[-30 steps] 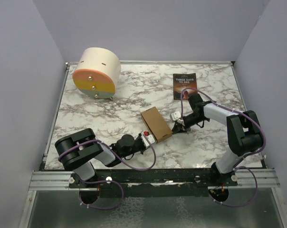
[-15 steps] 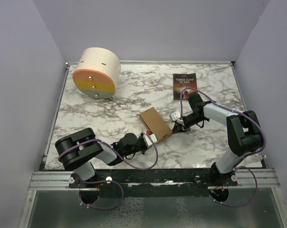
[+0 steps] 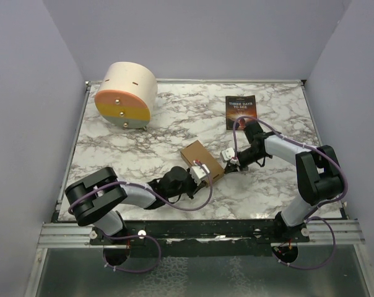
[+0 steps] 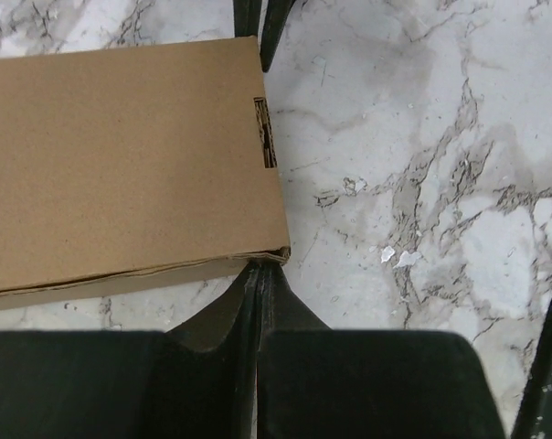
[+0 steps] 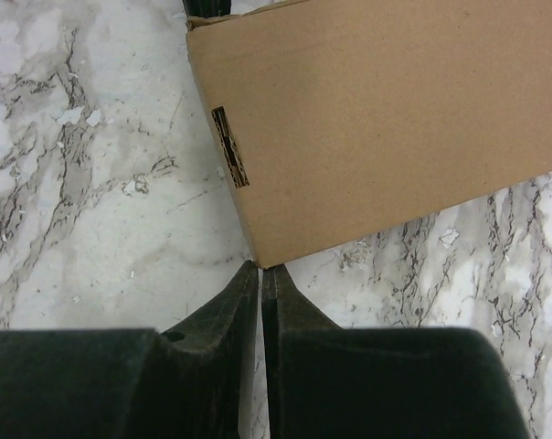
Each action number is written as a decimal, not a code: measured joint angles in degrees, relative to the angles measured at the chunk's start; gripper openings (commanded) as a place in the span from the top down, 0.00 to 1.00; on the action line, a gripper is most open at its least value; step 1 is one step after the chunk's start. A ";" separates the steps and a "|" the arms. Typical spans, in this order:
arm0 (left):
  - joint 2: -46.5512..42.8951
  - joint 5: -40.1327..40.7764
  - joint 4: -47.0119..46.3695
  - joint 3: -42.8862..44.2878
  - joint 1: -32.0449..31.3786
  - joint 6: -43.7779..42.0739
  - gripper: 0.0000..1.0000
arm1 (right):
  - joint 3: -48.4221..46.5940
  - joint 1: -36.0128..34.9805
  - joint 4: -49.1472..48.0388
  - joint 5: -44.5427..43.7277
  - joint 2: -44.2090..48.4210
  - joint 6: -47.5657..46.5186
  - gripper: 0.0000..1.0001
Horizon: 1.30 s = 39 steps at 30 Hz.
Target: Fold the paper box
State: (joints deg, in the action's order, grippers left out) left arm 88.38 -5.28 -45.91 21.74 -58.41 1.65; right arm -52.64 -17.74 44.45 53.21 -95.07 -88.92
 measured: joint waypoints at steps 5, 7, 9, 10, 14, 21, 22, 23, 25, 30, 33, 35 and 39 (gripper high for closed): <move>-0.76 0.09 9.94 4.59 1.51 8.63 1.00 | -0.02 0.00 0.04 -0.42 0.15 -1.38 0.94; -0.90 -0.35 14.05 6.58 2.25 12.33 1.00 | -0.02 0.00 0.02 -0.59 0.22 -1.66 0.94; -0.96 -0.94 18.05 8.44 3.02 16.57 1.00 | -0.04 -0.02 0.02 -0.79 0.26 -1.86 0.94; -0.96 -1.20 19.56 9.09 3.32 18.29 1.00 | -0.07 -0.07 0.02 -0.85 0.26 -1.90 0.94; -1.22 -1.57 22.43 9.99 4.02 24.09 1.00 | -0.13 -0.31 0.04 -0.92 0.26 -1.92 0.94; -2.23 -1.60 28.83 12.11 4.42 28.46 0.89 | -0.37 -1.07 0.22 -0.90 0.24 -0.39 0.93; -2.60 -1.57 29.86 12.22 4.44 28.39 0.88 | -0.44 -1.20 0.31 -0.85 0.22 0.09 0.93; -3.10 -1.55 30.77 12.24 4.46 28.13 0.87 | -0.50 -1.29 0.57 -0.68 0.22 0.61 0.93; -4.59 -1.53 32.13 12.15 4.59 27.32 0.84 | -0.70 -1.09 1.29 0.44 0.17 1.31 0.93; -11.02 -1.55 32.44 10.14 5.16 24.20 0.80 | -0.98 0.63 2.93 3.72 0.17 2.12 0.93; -14.12 -1.77 31.85 7.58 5.44 22.03 0.80 | -0.98 0.98 3.78 4.72 0.13 2.12 0.93; -14.91 -2.23 31.78 6.12 5.42 20.96 0.82 | -0.98 0.98 4.07 5.20 -0.02 2.12 0.93; -14.99 -4.63 30.80 4.02 5.44 19.17 0.87 | -0.98 0.98 4.48 5.68 -0.46 2.10 0.93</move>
State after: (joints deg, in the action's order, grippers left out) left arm 73.38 -9.91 -15.11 25.76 -52.97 20.82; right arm -53.63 -16.75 48.93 58.89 -95.53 -86.83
